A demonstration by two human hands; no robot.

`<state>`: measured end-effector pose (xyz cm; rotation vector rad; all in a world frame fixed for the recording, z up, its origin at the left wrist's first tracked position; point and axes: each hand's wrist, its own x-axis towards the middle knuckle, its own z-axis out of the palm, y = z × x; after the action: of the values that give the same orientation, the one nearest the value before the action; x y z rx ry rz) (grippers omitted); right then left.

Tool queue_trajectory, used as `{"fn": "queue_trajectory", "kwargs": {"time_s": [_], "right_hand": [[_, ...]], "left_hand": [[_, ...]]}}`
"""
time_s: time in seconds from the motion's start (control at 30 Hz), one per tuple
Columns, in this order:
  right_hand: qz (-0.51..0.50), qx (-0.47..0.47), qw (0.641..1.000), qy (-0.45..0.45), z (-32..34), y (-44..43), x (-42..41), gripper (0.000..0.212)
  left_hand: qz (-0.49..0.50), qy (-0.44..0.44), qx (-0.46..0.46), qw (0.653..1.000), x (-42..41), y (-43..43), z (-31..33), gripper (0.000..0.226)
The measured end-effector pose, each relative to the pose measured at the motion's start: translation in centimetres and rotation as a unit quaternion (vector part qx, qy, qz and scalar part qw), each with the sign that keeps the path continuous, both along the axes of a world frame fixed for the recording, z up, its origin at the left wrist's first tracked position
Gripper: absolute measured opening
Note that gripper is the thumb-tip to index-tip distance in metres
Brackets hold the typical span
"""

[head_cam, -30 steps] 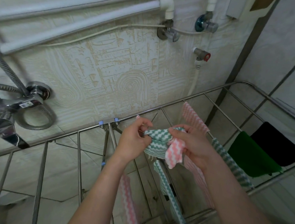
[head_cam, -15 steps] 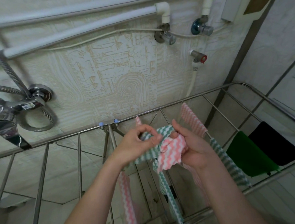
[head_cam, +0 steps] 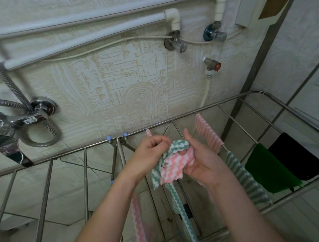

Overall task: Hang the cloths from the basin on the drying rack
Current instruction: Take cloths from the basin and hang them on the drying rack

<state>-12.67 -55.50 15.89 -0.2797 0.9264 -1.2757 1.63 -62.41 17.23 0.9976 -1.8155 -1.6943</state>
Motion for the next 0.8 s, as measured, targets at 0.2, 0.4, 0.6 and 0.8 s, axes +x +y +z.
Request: {"fn": "queue_trajectory", "kwargs": {"time_s": [0.2, 0.4, 0.6, 0.8], "right_hand": [[0.038, -0.102, 0.985, 0.137, 0.0, 0.4, -1.4, 0.045], [-0.033, -0.095, 0.932, 0.347, 1.7, 0.6, -1.6, 0.03], [0.007, -0.131, 0.908, 0.397, 3.6, 0.7, -2.4, 0.04], [0.056, -0.109, 0.885, 0.45, 3.9, 0.3, -4.1, 0.018]], "left_hand": [[0.008, -0.066, 0.014, 0.998, 0.5, -0.4, 0.6, 0.072], [-0.077, -0.07, -0.062, 0.993, 0.6, -0.3, 1.7, 0.05], [-0.024, -0.06, -0.126, 0.99, 1.0, -1.2, 0.8, 0.022], [-0.023, -0.07, -0.155, 0.985, 0.9, -2.3, 0.4, 0.016]]}}
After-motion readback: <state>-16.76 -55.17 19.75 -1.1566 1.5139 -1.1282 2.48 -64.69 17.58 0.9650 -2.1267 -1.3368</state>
